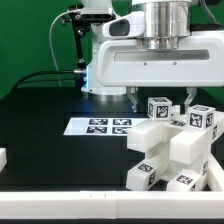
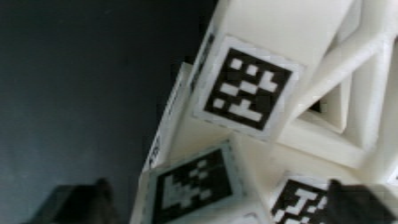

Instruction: Assemble chair

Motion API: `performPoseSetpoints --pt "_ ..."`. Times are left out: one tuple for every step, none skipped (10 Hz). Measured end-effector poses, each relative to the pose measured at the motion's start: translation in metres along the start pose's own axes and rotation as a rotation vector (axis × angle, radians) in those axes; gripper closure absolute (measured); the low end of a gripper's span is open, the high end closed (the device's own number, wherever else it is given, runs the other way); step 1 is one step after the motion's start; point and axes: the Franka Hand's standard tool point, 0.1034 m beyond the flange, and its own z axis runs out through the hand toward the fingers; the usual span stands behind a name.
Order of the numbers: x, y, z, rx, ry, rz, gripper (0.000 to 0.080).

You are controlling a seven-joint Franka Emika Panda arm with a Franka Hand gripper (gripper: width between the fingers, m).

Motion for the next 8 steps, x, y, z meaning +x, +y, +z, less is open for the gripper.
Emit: performPoseSetpoints --pt "0.0000 0.0001 0.0001 0.000 0.000 0.000 0.0368" --pt "-0.0003 0.0000 0.0005 0.002 -0.001 0.051 0.0368" --pt "-0.0004 0.0004 0.0009 0.001 -0.002 0.155 0.0541" --pt "-0.0005 0.0004 0.0011 0.001 -0.002 0.238 0.0537" --pt "-0.0001 0.0013 0.0010 0.002 -0.003 0.323 0.0537" --pt "-0.0004 0.0013 0.0011 0.006 -0.006 0.474 0.0537" --pt "-0.0004 0.0015 0.0011 0.008 -0.008 0.602 0.0537" --pt "-0.0008 0.0013 0.0020 0.018 -0.016 0.741 0.0537"
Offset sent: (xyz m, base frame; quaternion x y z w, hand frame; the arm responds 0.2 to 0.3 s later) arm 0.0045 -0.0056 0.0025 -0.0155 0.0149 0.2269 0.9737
